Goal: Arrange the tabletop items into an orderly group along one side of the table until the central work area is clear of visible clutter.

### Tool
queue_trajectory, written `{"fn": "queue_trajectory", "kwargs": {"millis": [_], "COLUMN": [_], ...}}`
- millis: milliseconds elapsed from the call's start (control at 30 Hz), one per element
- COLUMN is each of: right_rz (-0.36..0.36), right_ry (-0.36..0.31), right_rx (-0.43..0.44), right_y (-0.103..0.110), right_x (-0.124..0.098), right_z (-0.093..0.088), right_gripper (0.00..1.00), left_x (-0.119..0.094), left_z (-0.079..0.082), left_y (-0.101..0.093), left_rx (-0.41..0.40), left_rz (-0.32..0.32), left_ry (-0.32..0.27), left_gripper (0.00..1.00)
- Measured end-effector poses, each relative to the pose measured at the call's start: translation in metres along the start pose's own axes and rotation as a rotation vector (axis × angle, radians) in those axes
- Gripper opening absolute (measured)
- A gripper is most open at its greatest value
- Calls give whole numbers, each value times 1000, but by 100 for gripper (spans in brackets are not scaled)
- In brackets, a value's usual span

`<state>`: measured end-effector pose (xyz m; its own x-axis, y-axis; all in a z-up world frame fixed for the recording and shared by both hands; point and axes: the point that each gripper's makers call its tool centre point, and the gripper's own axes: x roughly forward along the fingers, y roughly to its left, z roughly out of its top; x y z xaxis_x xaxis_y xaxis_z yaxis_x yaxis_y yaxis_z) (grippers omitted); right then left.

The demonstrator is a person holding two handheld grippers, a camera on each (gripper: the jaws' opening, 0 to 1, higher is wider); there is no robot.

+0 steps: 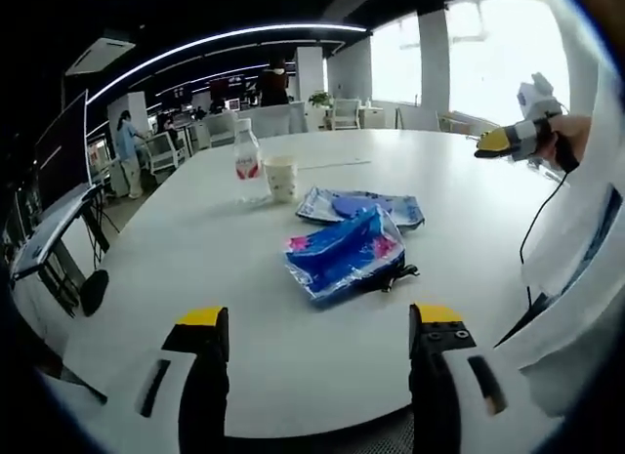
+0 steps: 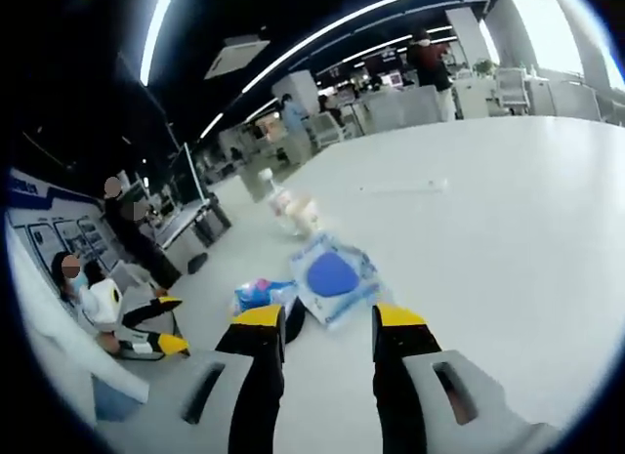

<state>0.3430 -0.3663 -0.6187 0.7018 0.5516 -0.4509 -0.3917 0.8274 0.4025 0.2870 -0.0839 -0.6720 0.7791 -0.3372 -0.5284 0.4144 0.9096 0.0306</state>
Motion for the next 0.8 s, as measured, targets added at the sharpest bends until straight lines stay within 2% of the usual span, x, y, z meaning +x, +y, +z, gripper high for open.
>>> {"fn": "queue_trajectory", "kwargs": {"millis": [400, 467, 500, 567, 633, 800], "right_rz": [5, 6, 6, 8, 7, 6], "right_ry": [12, 19, 19, 19, 21, 27], "right_rx": [13, 14, 14, 12, 13, 44], "right_y": [-5, -6, -6, -6, -7, -8], "right_x": [6, 6, 6, 6, 6, 7], "right_z": [-1, 0, 1, 3, 4, 1], "right_gripper": [33, 33, 33, 33, 33, 32], "left_x": [-1, 1, 3, 8, 19, 52], "left_z": [5, 5, 9, 23, 43, 73], "left_y": [6, 5, 5, 8, 10, 9], "left_rx": [-10, -34, -58, -75, -91, 0], "left_rz": [14, -9, -14, -15, -37, -111], "left_ry": [-7, 22, 29, -1, -28, -27], "left_gripper": [76, 77, 77, 78, 78, 75]}}
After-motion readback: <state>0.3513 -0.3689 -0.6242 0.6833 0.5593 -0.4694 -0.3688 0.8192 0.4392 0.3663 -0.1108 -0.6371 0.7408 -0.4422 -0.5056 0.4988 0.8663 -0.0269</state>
